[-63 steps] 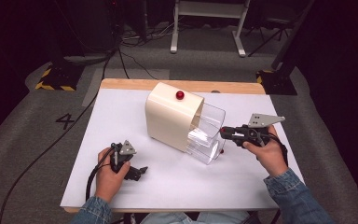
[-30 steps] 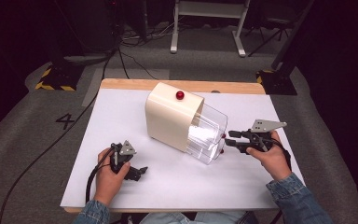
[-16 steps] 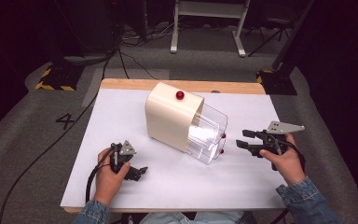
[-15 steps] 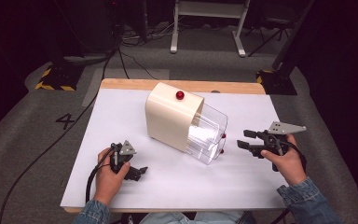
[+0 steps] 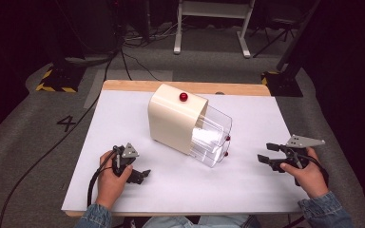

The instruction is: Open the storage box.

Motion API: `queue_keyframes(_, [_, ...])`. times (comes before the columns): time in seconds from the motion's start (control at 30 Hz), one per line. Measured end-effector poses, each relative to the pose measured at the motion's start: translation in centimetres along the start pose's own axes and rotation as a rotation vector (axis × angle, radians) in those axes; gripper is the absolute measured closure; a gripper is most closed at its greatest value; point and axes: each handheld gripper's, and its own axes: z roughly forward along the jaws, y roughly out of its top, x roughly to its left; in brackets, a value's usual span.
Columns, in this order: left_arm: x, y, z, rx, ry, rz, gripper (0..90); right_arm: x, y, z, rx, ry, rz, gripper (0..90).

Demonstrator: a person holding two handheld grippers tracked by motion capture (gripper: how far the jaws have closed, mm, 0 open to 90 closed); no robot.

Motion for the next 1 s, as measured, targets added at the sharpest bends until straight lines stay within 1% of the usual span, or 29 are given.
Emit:
queue_keyframes(0.07, [0.0, 0.0, 0.0, 0.0, -0.001, 0.0, 0.0, -0.3, -0.7, -0.2, 0.02, -0.011, 0.009, 31.0])
queue_keyframes(0.13, [0.0, 0.0, 0.0, -0.001, 0.0, -0.001, 0.0, -0.7, -1.5, -0.5, 0.043, -0.034, 0.007, 31.1])
queue_keyframes(0.27, [0.0, 0.0, 0.0, -0.001, 0.0, -0.001, 0.0, -1.3, -3.2, -0.8, 0.069, -0.064, 0.032, 32.7])
queue_keyframes(0.43, [0.0, 0.0, 0.0, -0.001, -0.001, -0.001, 0.0, -1.9, -4.6, -0.9, 0.09, -0.085, 0.044, 32.0])
queue_keyframes(0.53, [0.0, 0.0, 0.0, 0.001, -0.001, 0.0, 0.0, -2.1, -5.6, -0.8, 0.093, -0.098, 0.042, 31.4])
queue_keyframes(0.6, [0.0, 0.0, 0.0, 0.001, -0.001, 0.0, 0.0, -2.1, -5.9, -0.6, 0.09, -0.111, 0.031, 31.6])
queue_keyframes(0.67, [0.0, 0.0, 0.0, 0.0, -0.001, -0.001, 0.0, -2.0, -6.1, -0.5, 0.077, -0.13, 0.006, 32.0])
queue_keyframes(0.77, [0.0, 0.0, 0.0, 0.0, 0.0, 0.0, 0.0, -1.9, -6.4, -0.2, 0.064, -0.133, 0.005, 31.8])
queue_keyframes(0.8, [0.0, 0.0, 0.0, 0.0, 0.0, 0.0, 0.0, -1.9, -6.5, -0.1, 0.073, -0.127, 0.003, 31.8])
queue_keyframes(0.87, [0.0, 0.0, 0.0, 0.0, 0.0, 0.0, 0.0, -1.8, -6.4, 0.1, 0.09, -0.135, -0.004, 31.4])
queue_keyframes(0.93, [0.0, 0.0, 0.0, 0.0, 0.0, 0.0, 0.0, -1.7, -6.4, 0.3, 0.104, -0.135, -0.011, 29.3])
queue_keyframes(1.0, [0.0, 0.0, 0.0, 0.0, 0.0, -0.001, 0.0, -1.7, -6.3, 0.4, 0.12, -0.131, -0.008, 27.7])
